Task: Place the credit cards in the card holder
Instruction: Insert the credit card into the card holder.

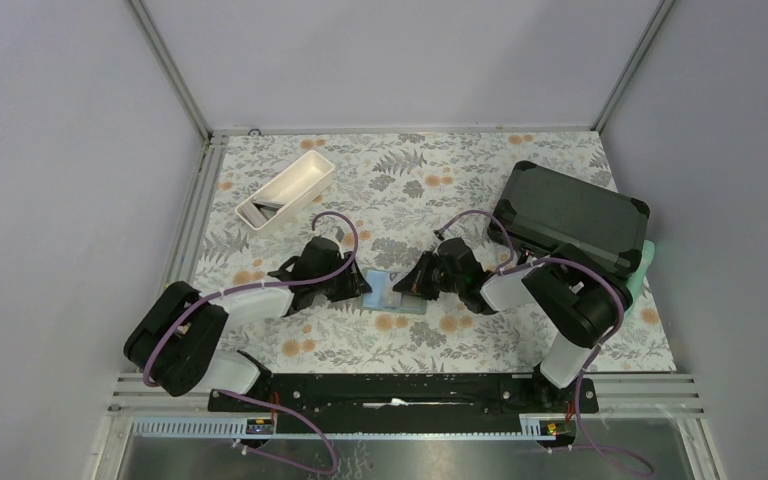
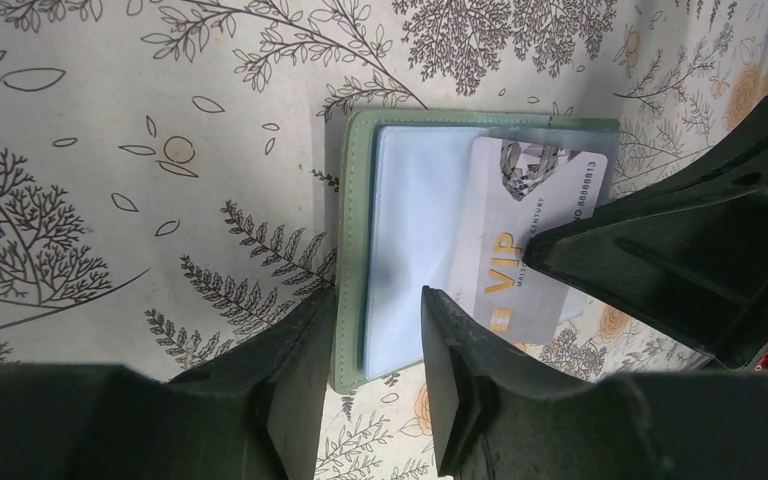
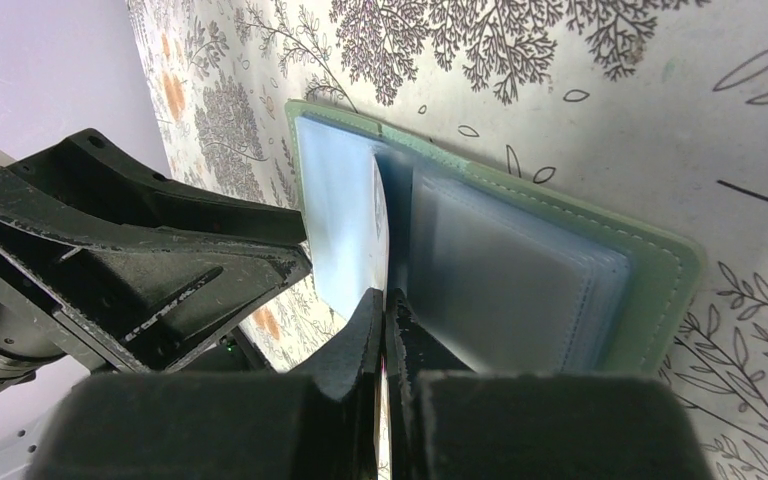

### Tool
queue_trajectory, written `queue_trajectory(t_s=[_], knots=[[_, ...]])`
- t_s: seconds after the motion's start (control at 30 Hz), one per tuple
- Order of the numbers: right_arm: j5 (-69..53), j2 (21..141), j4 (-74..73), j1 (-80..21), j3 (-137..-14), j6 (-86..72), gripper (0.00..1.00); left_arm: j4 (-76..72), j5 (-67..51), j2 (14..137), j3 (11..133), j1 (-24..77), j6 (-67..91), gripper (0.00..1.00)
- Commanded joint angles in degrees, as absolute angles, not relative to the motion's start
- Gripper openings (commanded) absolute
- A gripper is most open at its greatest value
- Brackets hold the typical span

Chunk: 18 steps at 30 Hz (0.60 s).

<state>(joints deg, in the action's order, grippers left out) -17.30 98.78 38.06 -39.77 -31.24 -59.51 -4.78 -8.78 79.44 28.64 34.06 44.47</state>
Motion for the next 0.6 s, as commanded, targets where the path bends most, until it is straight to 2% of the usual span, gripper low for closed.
queue_trajectory(t_s=[0.0,0.37,0.57], knots=[[-16.5,100.8,35.4,-40.6,-32.8,-58.8,0.0,-6.7,-10.6,80.9,30.2,34.2,43.1,0.39],[-17.4,102.4,34.5,-40.7,-34.0,-58.2,0.01,-6.4,-10.5,81.4,30.9,34.2,42.1,0.38],[-15.2,100.8,29.5,-40.6,-35.2,-55.6,0.21,-5.4,-9.9,80.8,31.1,34.2,42.1,0.39]])
